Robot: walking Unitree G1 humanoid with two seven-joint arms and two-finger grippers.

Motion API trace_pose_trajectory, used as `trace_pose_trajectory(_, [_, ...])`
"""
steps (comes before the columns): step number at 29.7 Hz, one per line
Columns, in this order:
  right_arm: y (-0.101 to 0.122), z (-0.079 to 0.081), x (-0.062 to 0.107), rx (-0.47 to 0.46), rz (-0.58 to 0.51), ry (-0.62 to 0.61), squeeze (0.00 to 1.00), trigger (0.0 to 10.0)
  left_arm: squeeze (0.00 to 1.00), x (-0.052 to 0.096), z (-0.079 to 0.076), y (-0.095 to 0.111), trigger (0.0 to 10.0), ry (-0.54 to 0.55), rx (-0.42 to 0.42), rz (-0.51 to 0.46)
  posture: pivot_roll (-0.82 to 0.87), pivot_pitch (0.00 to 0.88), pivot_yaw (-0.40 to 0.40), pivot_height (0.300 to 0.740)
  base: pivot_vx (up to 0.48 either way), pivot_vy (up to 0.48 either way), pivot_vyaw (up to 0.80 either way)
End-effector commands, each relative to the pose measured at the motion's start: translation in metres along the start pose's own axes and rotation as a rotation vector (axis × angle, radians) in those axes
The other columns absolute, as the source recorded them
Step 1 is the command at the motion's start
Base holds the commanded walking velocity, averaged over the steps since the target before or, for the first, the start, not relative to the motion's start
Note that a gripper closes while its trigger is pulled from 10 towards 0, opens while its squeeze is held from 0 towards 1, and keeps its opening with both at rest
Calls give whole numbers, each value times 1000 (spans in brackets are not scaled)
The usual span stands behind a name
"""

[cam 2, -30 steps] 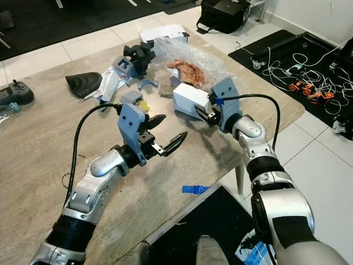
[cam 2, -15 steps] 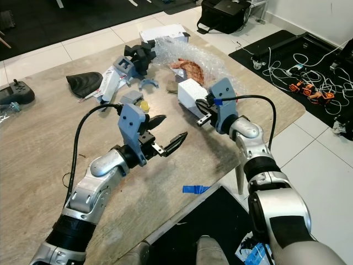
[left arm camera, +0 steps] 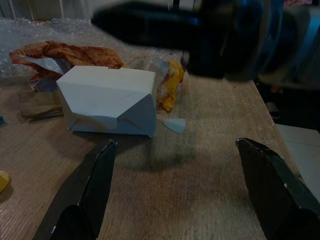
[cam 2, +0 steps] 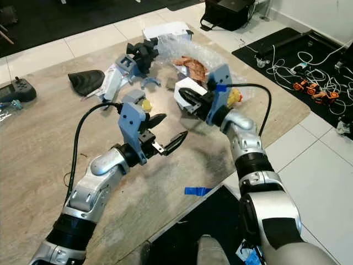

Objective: Picking trash to rubbish bin

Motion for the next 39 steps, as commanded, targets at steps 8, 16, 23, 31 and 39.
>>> trace_pose_trajectory(8, [-10,-54,28,166,131,-269,1000,10000,0,-1,1,-3,10000,-2,-13,18,-56,83,27,740,0,0,0])
trace_pose_trajectory(16, [-25,-57,38,187,187,-281,1000,10000,0,0,1,-3,10000,-2,-15,17,-54,89,26,740,0,0,0])
trace_pose_trajectory(23, [-28,-56,36,212,200,-272,1000,10000,0,2,3,-2,10000,10,-20,17,-41,106,18,740,0,0,0])
trace_pose_trajectory(31, [-32,-52,34,184,204,-250,1000,10000,0,2,5,-2,10000,18,-24,17,-36,112,19,740,0,0,0])
trace_pose_trajectory(39, [-46,-45,34,182,259,-218,0,10000,0,2,5,-2,10000,19,-24,21,-35,115,23,740,0,0,0])
Point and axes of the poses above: a point about 5 cm out from each wrist's last joint towards the gripper, its own x axis pointing back from the gripper into the wrist, its own y axis along the axis of the wrist's last joint, z = x × y, the point moved 6 cm from there along -x, pointing out of the wrist towards the gripper, and after that the axes turned 4 degrees about x, right-handed, at the moved point
